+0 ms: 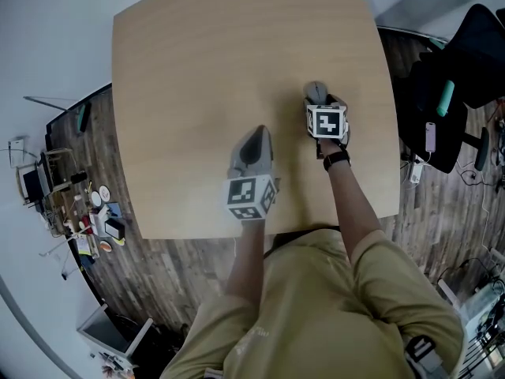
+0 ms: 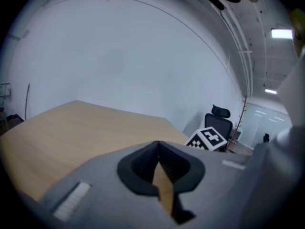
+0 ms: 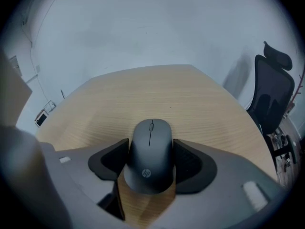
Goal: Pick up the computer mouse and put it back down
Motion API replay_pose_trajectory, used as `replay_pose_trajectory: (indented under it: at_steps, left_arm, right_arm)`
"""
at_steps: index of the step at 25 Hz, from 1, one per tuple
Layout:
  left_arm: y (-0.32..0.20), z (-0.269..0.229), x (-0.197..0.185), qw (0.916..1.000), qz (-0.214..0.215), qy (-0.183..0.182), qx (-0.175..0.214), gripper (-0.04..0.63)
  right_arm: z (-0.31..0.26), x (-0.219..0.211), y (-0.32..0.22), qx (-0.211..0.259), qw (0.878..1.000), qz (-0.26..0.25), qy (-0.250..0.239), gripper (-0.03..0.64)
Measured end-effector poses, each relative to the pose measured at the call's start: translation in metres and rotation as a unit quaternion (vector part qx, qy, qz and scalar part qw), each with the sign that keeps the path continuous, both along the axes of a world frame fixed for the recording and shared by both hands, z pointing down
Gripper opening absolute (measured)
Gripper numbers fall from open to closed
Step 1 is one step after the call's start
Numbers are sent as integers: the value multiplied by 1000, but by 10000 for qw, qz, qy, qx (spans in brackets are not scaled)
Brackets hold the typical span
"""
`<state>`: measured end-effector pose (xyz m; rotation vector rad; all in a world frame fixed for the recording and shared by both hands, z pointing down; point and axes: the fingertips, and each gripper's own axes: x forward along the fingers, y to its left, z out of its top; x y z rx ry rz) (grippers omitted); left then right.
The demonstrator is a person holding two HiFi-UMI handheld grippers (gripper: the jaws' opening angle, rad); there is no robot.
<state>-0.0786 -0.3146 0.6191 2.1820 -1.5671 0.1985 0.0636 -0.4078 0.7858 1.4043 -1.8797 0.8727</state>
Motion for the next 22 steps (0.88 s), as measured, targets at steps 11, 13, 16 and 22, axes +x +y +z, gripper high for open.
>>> replay_pose_trajectory:
  at_steps: [11, 13, 16, 22]
  left_arm:
    - [51, -79, -18, 9976, -178, -10, 669, 0]
    - [63, -101, -22, 9963, -194, -19, 833, 1]
    - [88, -138, -28, 9931, -244, -29, 1149, 2]
    - [151, -204, -36, 9846, -278, -157, 1721, 0]
  right_arm:
    - [-143, -35, 69, 1530, 9816, -329, -1093, 298]
    - [-185, -43, 89, 1921, 9722, -399, -1280, 298]
    - [-243, -54, 127, 2448, 9564, -502, -1512, 298]
    - [-335, -65, 209, 3396, 9229, -632, -1698, 298]
